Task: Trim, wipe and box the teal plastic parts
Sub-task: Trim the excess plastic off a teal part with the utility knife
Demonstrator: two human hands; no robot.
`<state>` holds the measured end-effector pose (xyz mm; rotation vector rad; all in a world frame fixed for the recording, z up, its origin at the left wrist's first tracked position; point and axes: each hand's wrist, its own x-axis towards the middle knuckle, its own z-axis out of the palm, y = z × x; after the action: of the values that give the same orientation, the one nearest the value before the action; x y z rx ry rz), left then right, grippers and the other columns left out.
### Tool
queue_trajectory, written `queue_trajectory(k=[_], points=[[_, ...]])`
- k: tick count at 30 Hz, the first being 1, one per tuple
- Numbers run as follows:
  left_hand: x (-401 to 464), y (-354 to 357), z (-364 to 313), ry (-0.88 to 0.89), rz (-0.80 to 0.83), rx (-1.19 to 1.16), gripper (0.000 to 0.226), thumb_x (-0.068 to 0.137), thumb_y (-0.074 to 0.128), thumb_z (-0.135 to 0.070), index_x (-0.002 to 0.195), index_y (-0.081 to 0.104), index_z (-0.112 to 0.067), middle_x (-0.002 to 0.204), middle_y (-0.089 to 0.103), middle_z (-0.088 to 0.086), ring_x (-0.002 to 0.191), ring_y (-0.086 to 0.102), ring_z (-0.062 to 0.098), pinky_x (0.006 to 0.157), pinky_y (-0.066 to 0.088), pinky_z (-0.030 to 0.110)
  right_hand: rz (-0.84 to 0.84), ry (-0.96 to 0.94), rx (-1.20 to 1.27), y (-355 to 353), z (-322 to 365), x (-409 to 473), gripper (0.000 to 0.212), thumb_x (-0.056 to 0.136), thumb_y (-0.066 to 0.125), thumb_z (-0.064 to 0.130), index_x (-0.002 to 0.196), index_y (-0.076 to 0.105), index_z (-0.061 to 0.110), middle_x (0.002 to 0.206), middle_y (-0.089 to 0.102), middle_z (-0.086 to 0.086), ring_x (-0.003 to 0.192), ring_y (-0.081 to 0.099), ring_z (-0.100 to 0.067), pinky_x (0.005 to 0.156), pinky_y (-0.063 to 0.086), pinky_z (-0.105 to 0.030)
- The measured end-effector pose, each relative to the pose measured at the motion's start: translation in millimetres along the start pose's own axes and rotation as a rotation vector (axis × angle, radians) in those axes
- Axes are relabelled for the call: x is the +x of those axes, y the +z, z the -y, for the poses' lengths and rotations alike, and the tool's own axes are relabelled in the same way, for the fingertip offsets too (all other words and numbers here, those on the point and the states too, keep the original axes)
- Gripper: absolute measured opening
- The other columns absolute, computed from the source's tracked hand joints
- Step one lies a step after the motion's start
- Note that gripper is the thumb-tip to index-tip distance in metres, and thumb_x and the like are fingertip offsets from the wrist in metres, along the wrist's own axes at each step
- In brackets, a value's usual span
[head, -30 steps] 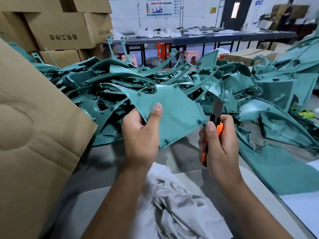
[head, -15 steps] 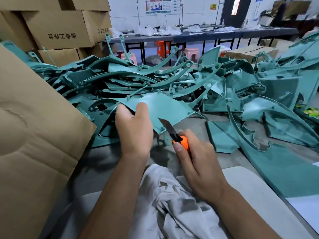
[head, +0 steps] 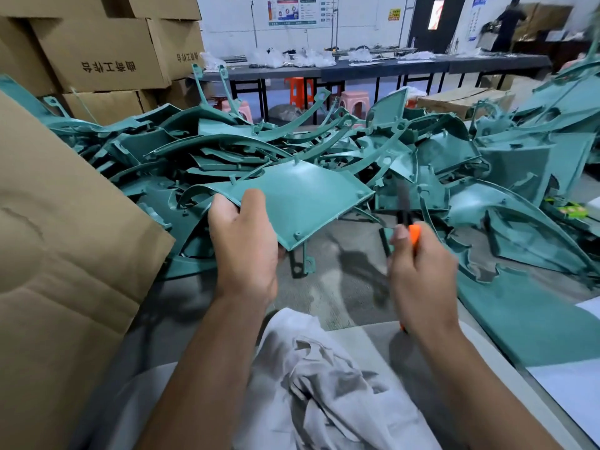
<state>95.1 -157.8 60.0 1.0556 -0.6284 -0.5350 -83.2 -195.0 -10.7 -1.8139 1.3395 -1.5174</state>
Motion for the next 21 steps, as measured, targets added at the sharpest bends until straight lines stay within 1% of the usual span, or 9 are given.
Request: queue_trajectory(k=[1,3,6,8,9,12,15,18,21], points=[[-0.6,0.7,-0.5,-0.007,-0.008,-0.003,0.008,0.092,0.043,-0.002,0.087,0.045,-0.008,0.075,0.042,0.008,0.060,0.035,0.020,0.036,0.028,0.017,-0.055,0.027,-0.010,-3.5,-2.3,2.5,0.035,0.111,0.042,0.034,0.081,0.049,0.017,0.066,0.058,-0.011,0.053,0.052,-0.029,0.045,0.040,-0.040],[-1.9,3.1,-1.2,-0.026,-0.032,0.004,0.008,0.092,0.044,-0.003,0.092,0.045,-0.010,0.082,0.040,0.009,0.068,0.031,0.027,0.037,0.026,0.020,-0.071,-0.082,0.027,-6.3,0.9,-0.3,0.033,0.112,0.042,0.034,0.082,0.048,0.021,0.063,0.056,-0.008,0.052,0.050,-0.027,0.044,0.041,-0.034],[-3.1,6.1,-1.6,-0.048,-0.058,0.033,0.009,0.091,0.045,-0.006,0.091,0.041,-0.014,0.086,0.039,0.007,0.075,0.031,0.028,0.045,0.023,0.028,0.107,-0.332,0.182,3.5,15.6,-16.1,0.026,0.111,0.043,0.032,0.093,0.054,0.018,0.064,0.052,0.003,0.046,0.047,-0.013,0.041,0.039,-0.028],[-3.4,6.2,-2.6,-0.067,-0.074,0.037,0.011,0.091,0.046,-0.008,0.090,0.038,-0.016,0.087,0.040,0.006,0.075,0.032,0.027,0.048,0.022,0.030,0.205,-0.439,0.164,11.7,21.7,-24.9,0.027,0.111,0.043,0.033,0.096,0.055,0.015,0.063,0.048,0.010,0.049,0.047,-0.008,0.046,0.034,-0.018],[-3.3,5.9,-3.2,-0.075,-0.076,0.040,0.011,0.091,0.046,-0.009,0.090,0.038,-0.017,0.087,0.040,0.006,0.075,0.031,0.027,0.048,0.021,0.030,0.233,-0.457,0.127,15.0,24.2,-27.7,0.029,0.111,0.042,0.036,0.096,0.055,0.014,0.063,0.047,0.013,0.051,0.047,-0.006,0.048,0.032,-0.018],[-4.3,6.3,-7.8,-0.095,-0.066,0.043,0.008,0.093,0.046,-0.009,0.093,0.040,-0.014,0.084,0.040,0.007,0.064,0.033,0.025,0.041,0.022,0.023,0.216,-0.459,0.067,19.5,26.8,-29.3,0.029,0.111,0.041,0.036,0.093,0.050,0.016,0.063,0.041,0.018,0.053,0.045,-0.002,0.050,0.029,-0.016],[-5.4,6.2,-13.6,-0.123,-0.048,0.000,0.004,0.096,0.044,-0.006,0.095,0.043,-0.010,0.075,0.044,0.011,0.043,0.040,0.013,0.034,0.026,0.014,0.065,-0.306,0.064,17.0,16.7,-19.3,0.028,0.111,0.042,0.029,0.089,0.049,0.015,0.061,0.045,0.014,0.047,0.044,-0.006,0.045,0.027,-0.012],[-5.4,5.9,-11.9,-0.118,-0.056,0.014,0.005,0.095,0.044,-0.007,0.097,0.043,-0.012,0.086,0.045,0.011,0.060,0.041,0.020,0.034,0.025,0.018,-0.039,-0.115,-0.100,10.1,5.7,-8.5,0.034,0.110,0.041,0.033,0.082,0.044,0.013,0.058,0.046,0.002,0.047,0.040,-0.014,0.045,0.026,-0.025],[-6.2,6.6,-9.1,-0.115,-0.071,0.029,0.006,0.094,0.046,-0.008,0.096,0.044,-0.013,0.089,0.045,0.008,0.076,0.040,0.025,0.038,0.026,0.022,-0.048,-0.221,-0.017,9.0,12.7,-13.2,0.033,0.113,0.040,0.031,0.085,0.048,0.014,0.060,0.048,0.003,0.048,0.043,-0.013,0.043,0.030,-0.025]])
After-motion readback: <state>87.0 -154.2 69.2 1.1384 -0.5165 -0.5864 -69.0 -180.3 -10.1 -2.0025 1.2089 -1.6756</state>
